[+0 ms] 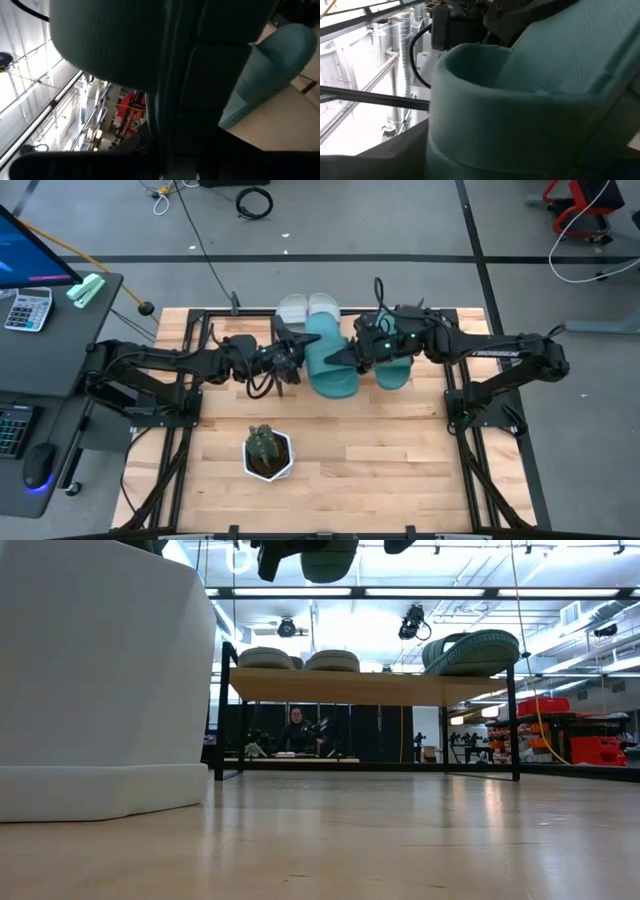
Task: Pick and place slides into the shelf
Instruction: Put the green slides on the shelf
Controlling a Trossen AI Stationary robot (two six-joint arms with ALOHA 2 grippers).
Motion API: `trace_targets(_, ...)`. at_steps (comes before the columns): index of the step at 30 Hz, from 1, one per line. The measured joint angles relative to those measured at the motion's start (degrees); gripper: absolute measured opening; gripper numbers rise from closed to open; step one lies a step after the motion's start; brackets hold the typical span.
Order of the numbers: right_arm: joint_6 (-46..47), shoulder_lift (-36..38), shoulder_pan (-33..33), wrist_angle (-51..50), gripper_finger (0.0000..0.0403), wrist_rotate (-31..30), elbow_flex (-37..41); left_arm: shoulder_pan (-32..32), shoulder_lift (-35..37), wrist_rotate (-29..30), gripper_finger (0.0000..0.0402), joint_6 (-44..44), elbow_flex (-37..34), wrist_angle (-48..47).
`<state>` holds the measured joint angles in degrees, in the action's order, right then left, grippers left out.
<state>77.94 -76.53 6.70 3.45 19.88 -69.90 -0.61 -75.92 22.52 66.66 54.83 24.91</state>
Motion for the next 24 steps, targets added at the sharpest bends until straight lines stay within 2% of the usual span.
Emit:
trace_targets(8,-1.4,0.0,0.4,-1.4,0.0189,0.6,-0.9,0.2,0.1,1.4,0.0087,-1.1,0.0,0.3)
trace_targets(12,-2.0,0.2,0.4,-1.5,0.0138,0.7,-0.9,0.1,0.1,1.9,0.0088,-1.2,0.1,0.3)
trace_targets(18,-4.7,0.6,0.4,-5.4,0.0118,1.2,-0.9,0.1,-0.1,4.3,0.0095,-2.3,0.0,0.2)
trace_targets(24,-6.9,1.7,1.6,-7.9,0.0122,1.7,-1.0,0.1,-0.1,7.9,0.0131,-3.4,0.0,0.2)
